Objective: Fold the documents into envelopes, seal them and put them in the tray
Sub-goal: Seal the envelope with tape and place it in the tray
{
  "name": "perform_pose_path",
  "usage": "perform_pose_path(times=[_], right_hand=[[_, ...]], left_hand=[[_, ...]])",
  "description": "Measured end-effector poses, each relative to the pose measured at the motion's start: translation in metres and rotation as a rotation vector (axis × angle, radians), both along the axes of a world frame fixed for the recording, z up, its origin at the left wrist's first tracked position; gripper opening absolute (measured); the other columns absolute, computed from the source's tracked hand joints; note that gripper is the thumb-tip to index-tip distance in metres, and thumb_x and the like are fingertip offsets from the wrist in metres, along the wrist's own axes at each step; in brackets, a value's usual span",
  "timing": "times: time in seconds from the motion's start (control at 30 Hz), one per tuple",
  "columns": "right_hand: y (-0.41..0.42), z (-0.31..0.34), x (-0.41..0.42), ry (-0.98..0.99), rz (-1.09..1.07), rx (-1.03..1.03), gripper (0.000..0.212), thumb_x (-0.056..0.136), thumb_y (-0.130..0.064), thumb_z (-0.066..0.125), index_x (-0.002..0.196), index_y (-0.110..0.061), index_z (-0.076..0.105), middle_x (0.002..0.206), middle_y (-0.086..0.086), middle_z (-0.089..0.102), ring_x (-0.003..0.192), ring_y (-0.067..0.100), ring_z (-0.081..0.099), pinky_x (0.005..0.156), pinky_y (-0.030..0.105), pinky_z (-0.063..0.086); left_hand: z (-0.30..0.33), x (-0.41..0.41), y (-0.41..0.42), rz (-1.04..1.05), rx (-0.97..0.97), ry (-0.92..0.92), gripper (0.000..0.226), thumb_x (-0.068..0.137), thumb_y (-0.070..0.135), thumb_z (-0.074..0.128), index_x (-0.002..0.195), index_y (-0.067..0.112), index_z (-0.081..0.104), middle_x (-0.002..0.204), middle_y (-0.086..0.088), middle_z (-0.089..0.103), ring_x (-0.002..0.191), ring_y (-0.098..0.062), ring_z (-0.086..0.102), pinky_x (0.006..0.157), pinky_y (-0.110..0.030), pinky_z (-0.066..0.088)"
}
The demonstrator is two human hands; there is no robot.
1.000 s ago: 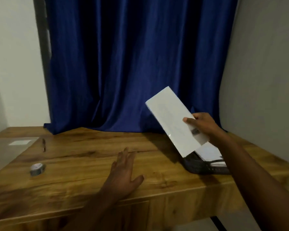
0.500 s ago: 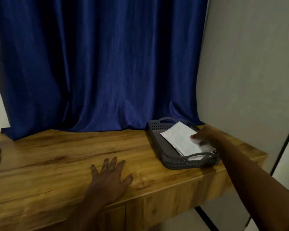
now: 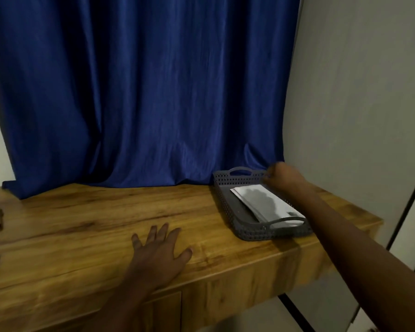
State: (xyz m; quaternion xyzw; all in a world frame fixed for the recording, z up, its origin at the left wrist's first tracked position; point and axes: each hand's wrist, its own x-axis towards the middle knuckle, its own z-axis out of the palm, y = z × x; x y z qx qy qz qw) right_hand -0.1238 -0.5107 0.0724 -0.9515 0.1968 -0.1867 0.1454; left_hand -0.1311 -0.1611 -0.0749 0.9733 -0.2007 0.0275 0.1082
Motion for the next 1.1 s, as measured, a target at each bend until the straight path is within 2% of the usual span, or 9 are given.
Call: perform_pose_path(times=[0.13, 0.27, 0.37, 0.5, 0.63, 0.73, 0.83, 0.97, 1.1], right_hand=[[0.081, 0.002, -0.004, -0.110, 0.332, 0.116, 0.013, 0.087, -0.036, 0.071, 0.095, -0.025, 0.072, 0.092, -0.005, 0.075, 0.086, 0.012, 0.070, 0.082, 0.033, 0.056], [0.166, -0.032, 0.008, -0.125, 0.564, 0.230, 0.011, 0.087, -0.031, 0.069, 0.094, -0.024, 0.073, 0.091, -0.007, 0.076, 0.088, 0.009, 0.071, 0.087, 0.033, 0.057], [0.225, -0.062, 0.015, -0.054, 0.677, 0.275, 0.013, 0.092, -0.033, 0.064, 0.092, -0.024, 0.072, 0.091, -0.008, 0.074, 0.086, 0.009, 0.069, 0.085, 0.039, 0.056], [0.291, -0.093, 0.021, -0.007, 0.788, 0.357, 0.016, 0.095, -0.040, 0.058, 0.096, -0.029, 0.070, 0.092, -0.012, 0.073, 0.086, 0.004, 0.067, 0.085, 0.040, 0.056], [0.353, -0.108, 0.018, 0.060, 0.898, 0.450, 0.016, 0.097, -0.038, 0.056, 0.101, -0.031, 0.070, 0.099, -0.015, 0.072, 0.094, 0.001, 0.065, 0.091, 0.039, 0.055], [0.392, -0.121, 0.016, 0.163, 0.941, 0.312, 0.041, 0.095, -0.052, 0.052, 0.129, -0.031, 0.061, 0.131, -0.008, 0.063, 0.122, 0.013, 0.057, 0.109, 0.046, 0.042], [0.413, -0.135, 0.014, 0.300, 0.907, -0.036, 0.071, 0.094, -0.071, 0.037, 0.154, -0.035, 0.031, 0.167, 0.001, 0.021, 0.154, 0.028, 0.014, 0.122, 0.057, 0.007], [0.414, -0.136, 0.007, 0.298, 0.882, -0.073, 0.077, 0.093, -0.075, 0.030, 0.158, -0.037, 0.020, 0.170, 0.000, 0.006, 0.156, 0.026, 0.002, 0.124, 0.054, 0.001], [0.413, -0.136, 0.006, 0.292, 0.875, -0.070, 0.076, 0.093, -0.075, 0.029, 0.158, -0.037, 0.020, 0.170, 0.000, 0.006, 0.156, 0.025, 0.001, 0.125, 0.052, 0.000]], left_hand=[[-0.001, 0.001, 0.003, -0.016, -0.056, -0.016, 0.079, 0.090, 0.080, 0.028, 0.157, 0.038, 0.022, 0.169, 0.003, 0.012, 0.156, -0.024, 0.004, 0.119, -0.065, -0.001], [0.005, 0.005, 0.015, -0.047, -0.294, 0.004, 0.073, 0.083, 0.077, 0.046, 0.144, 0.038, 0.045, 0.153, 0.010, 0.044, 0.147, -0.015, 0.032, 0.122, -0.057, 0.010], [0.004, -0.001, 0.039, -0.089, -0.322, 0.037, 0.068, 0.080, 0.071, 0.053, 0.138, 0.035, 0.054, 0.143, 0.013, 0.052, 0.134, -0.011, 0.046, 0.118, -0.043, 0.027], [0.001, -0.025, 0.099, -0.102, -0.322, 0.002, 0.058, 0.078, 0.065, 0.061, 0.128, 0.035, 0.062, 0.128, 0.020, 0.060, 0.118, -0.002, 0.056, 0.104, -0.029, 0.044], [0.021, -0.050, 0.173, 0.060, -0.471, -0.074, 0.023, 0.085, 0.044, 0.070, 0.106, 0.036, 0.073, 0.093, 0.031, 0.067, 0.085, 0.019, 0.058, 0.072, -0.010, 0.043], [0.038, -0.048, 0.225, 0.282, -0.534, -0.222, 0.019, 0.083, 0.041, 0.069, 0.101, 0.038, 0.071, 0.092, 0.024, 0.069, 0.085, 0.008, 0.064, 0.067, -0.014, 0.045], [0.040, -0.031, 0.270, 0.428, -0.532, -0.323, 0.041, 0.081, 0.045, 0.070, 0.121, 0.035, 0.063, 0.111, 0.012, 0.062, 0.098, -0.010, 0.064, 0.080, -0.030, 0.052], [0.036, -0.002, 0.294, 0.585, -0.380, -0.190, 0.074, 0.077, 0.058, 0.071, 0.142, 0.029, 0.049, 0.136, -0.003, 0.046, 0.124, -0.023, 0.048, 0.101, -0.038, 0.047], [0.039, 0.025, 0.305, 0.617, -0.308, -0.073, 0.039, 0.076, 0.027, 0.074, 0.113, 0.022, 0.065, 0.112, -0.004, 0.058, 0.110, -0.021, 0.055, 0.085, -0.029, 0.050]])
